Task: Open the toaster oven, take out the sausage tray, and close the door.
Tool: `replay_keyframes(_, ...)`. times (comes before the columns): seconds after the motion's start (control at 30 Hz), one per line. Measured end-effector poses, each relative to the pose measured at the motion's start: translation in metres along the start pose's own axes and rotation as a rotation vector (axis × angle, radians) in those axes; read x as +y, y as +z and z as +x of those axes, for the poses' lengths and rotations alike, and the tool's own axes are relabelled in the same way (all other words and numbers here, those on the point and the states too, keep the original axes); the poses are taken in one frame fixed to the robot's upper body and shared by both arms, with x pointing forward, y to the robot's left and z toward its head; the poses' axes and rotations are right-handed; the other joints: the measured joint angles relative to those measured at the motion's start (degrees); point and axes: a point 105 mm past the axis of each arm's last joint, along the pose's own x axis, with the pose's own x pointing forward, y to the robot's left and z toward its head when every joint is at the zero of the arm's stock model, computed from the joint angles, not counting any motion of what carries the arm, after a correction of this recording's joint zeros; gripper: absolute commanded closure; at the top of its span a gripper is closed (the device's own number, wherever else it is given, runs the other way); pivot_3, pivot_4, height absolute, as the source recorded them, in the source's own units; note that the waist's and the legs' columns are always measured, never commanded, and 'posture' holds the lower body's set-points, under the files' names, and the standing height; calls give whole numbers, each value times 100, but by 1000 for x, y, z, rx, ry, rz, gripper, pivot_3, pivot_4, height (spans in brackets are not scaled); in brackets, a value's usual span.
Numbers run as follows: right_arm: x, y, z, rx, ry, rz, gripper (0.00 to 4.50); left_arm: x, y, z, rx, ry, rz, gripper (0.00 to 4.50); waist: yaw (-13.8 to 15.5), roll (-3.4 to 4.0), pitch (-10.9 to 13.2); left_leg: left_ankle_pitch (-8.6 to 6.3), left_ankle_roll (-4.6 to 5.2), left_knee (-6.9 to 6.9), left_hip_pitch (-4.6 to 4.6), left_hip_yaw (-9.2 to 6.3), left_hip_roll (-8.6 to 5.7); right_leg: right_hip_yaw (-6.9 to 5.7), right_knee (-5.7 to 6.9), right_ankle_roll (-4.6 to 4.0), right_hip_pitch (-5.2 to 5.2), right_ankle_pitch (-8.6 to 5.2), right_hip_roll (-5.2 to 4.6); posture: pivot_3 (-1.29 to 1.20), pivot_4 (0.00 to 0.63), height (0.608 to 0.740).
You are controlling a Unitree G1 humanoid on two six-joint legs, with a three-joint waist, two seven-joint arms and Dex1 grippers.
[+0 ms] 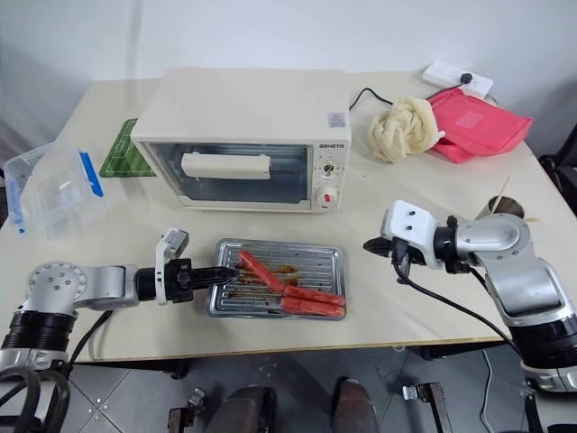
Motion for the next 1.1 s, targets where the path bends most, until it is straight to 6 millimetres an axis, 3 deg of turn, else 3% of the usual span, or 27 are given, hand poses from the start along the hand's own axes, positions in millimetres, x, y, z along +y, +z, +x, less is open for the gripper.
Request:
replay_keyframes(0.03,0,0,0,-1,-5,0,4458,0,1,2,2,-3,3,4500,30,0,0,0,1,6,0,1,-1,0,1,0,1,0,0,0,150,740)
replay_keyframes(0.33,4,-3,-1,5,-27,25,4500,8,1,4,19,-1,-4,1899,44,-1,-1,0,4,11,1,1,-1,2,12,0,2,0,-1,0,150,740)
replay_keyframes(0.6,-1,-6,-5,0,-61,48,4500,1,7,-4,17,-24,47,27,36,-4,-3,1,4,17,11,2,1,5,30,0,4,0,-1,0,150,740)
replay_keyframes(0.73,0,-10,-7,-7,-69,80,4500,4,17,-18,-31,26,97,10,8,-4,-3,1,4,15,19,8,4,9,43,-1,3,0,0,0,150,740)
replay_keyframes(0.9,-4,-12,-11,-35,-86,135,3403,10,30,-40,-89,126,267,0,-59,-4,-3,1,4,10,21,8,7,9,46,-2,1,-1,0,0,150,740)
replay_keyframes(1.03,5,-17,-12,-57,-42,163,1934,18,38,-50,-156,154,452,0,-60,-4,-3,0,5,8,18,11,7,9,40,-2,-1,-1,0,0,150,740)
replay_keyframes(1.1,13,-22,-13,-63,-6,178,1421,21,47,-59,-232,164,569,0,-56,-4,-3,-1,8,10,8,15,6,9,35,-2,-9,-1,0,0,150,740)
